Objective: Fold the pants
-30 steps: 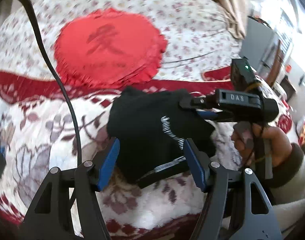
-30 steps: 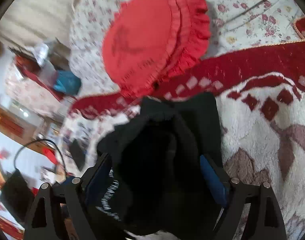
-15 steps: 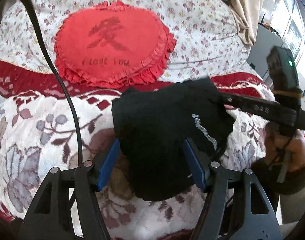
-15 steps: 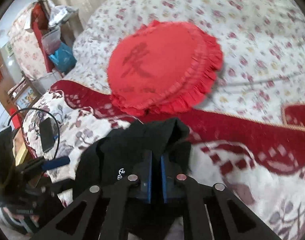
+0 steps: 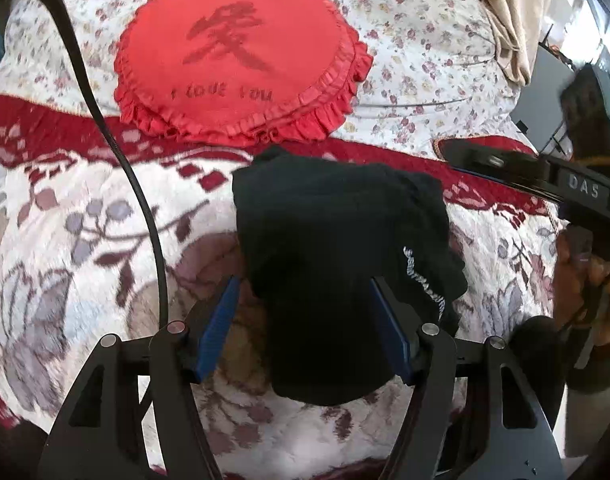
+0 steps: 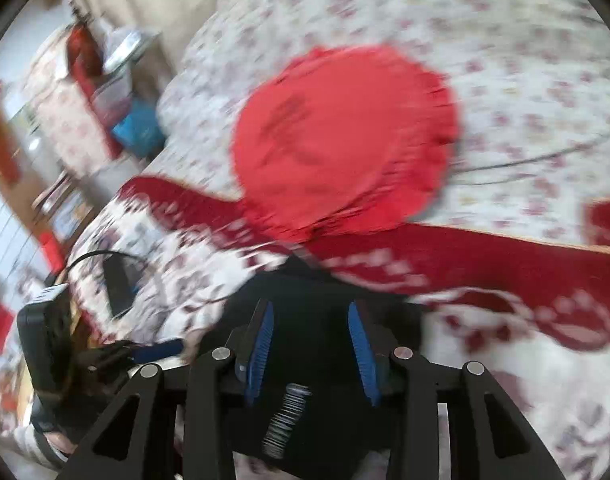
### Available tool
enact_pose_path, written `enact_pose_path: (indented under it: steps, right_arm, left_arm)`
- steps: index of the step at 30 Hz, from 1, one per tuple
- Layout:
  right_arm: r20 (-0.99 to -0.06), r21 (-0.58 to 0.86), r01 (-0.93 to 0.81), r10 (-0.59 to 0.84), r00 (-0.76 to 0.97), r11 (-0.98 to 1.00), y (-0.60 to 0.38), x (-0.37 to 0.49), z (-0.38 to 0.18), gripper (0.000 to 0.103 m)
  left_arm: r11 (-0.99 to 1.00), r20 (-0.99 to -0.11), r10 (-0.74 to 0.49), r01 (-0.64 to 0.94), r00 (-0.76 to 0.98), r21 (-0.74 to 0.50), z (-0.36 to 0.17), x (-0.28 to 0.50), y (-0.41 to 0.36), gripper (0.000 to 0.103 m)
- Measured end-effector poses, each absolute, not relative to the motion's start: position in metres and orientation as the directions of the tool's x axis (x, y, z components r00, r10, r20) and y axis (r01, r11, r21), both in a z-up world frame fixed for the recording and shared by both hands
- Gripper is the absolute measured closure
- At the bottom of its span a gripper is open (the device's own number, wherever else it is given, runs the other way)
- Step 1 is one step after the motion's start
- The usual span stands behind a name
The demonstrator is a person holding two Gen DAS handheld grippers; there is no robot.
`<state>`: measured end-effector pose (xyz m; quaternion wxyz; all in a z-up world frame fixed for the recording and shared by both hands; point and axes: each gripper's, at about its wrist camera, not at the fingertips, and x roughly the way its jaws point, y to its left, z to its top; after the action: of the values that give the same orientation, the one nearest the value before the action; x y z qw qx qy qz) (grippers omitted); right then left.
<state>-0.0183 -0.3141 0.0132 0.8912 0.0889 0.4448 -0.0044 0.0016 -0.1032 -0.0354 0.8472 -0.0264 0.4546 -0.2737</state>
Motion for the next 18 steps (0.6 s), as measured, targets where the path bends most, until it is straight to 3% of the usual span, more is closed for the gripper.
enact_pose_path:
  steps: [10, 18]
  right_arm:
    - [-0.898, 0.000, 0.063, -0.028, 0.439, 0.998, -0.288, 0.059, -0.081, 0.076]
    - [-0.879, 0.044, 0.101, -0.010, 0.478, 0.994, -0.296, 0.060, -0.065, 0.075]
  left_arm:
    - [0.859, -0.774, -0.489, 0.376, 0.403, -0.347, -0.059, 0.002, -0.097, 0.036]
    - [0.864, -0.782, -0.476, 0.382, 0.402, -0.329, -0.053, -0.002, -0.098, 0.036]
